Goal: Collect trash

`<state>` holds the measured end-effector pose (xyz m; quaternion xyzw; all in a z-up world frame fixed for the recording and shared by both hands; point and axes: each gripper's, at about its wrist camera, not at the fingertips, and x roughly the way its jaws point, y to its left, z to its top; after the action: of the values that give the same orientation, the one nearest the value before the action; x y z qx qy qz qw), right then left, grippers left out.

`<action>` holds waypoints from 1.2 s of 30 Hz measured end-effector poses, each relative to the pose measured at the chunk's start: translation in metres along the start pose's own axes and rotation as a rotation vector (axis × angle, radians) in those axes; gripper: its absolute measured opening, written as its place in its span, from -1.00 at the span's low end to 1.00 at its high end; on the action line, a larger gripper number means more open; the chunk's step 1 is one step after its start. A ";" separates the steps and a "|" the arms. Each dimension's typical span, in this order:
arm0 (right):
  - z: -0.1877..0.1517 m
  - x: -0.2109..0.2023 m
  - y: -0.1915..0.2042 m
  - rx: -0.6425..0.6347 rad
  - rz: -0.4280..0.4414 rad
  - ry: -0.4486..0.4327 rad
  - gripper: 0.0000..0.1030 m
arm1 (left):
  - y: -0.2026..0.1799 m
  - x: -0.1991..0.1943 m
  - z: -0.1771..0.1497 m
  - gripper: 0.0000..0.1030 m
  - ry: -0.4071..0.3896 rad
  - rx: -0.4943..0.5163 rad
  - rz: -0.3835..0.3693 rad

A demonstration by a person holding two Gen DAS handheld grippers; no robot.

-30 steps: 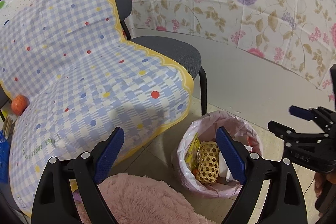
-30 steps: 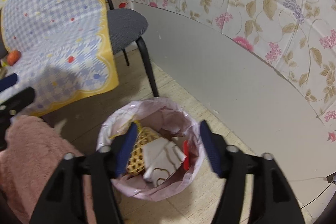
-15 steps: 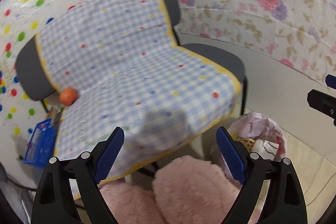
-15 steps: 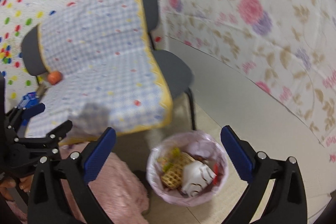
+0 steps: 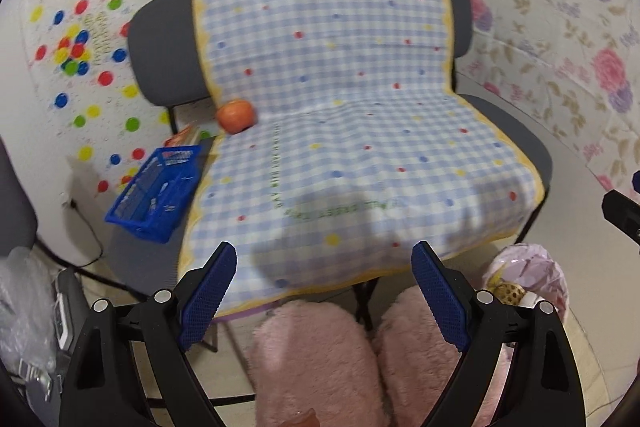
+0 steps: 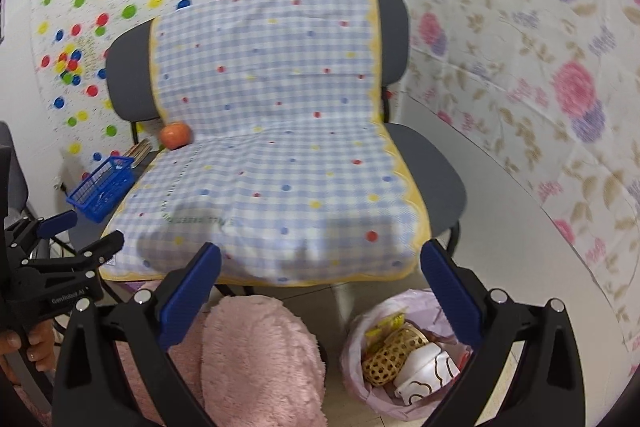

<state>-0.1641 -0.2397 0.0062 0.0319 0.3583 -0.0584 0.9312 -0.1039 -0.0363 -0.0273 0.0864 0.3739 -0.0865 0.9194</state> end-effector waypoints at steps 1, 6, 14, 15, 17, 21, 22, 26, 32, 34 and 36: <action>0.001 0.002 0.006 -0.013 0.002 0.003 0.90 | 0.005 0.000 -0.001 0.72 0.001 -0.004 0.012; 0.000 0.007 0.022 -0.044 0.017 0.014 0.90 | 0.025 -0.004 -0.007 0.72 0.006 -0.024 0.047; 0.002 0.009 0.029 -0.053 0.026 0.020 0.90 | 0.037 -0.007 -0.007 0.72 -0.005 -0.049 0.045; 0.002 0.010 0.029 -0.051 0.027 0.021 0.90 | 0.036 -0.007 -0.007 0.72 -0.006 -0.050 0.044; 0.002 0.010 0.028 -0.048 0.028 0.022 0.90 | 0.036 -0.008 -0.007 0.72 -0.008 -0.050 0.042; 0.003 0.010 0.027 -0.046 0.028 0.025 0.90 | 0.035 -0.008 -0.007 0.72 -0.007 -0.050 0.041; 0.003 0.010 0.026 -0.045 0.030 0.025 0.90 | 0.034 -0.008 -0.007 0.72 -0.007 -0.050 0.042; 0.003 0.010 0.024 -0.041 0.029 0.027 0.90 | 0.034 -0.007 -0.007 0.72 -0.002 -0.049 0.042; 0.001 0.012 0.023 -0.037 0.027 0.029 0.90 | 0.033 -0.007 -0.006 0.72 0.000 -0.047 0.038; 0.001 0.012 0.022 -0.036 0.028 0.030 0.90 | 0.032 -0.007 -0.006 0.72 -0.001 -0.045 0.037; 0.001 0.012 0.022 -0.037 0.028 0.029 0.90 | 0.032 -0.006 -0.006 0.72 -0.001 -0.042 0.037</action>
<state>-0.1513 -0.2191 -0.0010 0.0207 0.3724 -0.0383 0.9270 -0.1050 -0.0038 -0.0246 0.0736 0.3735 -0.0618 0.9227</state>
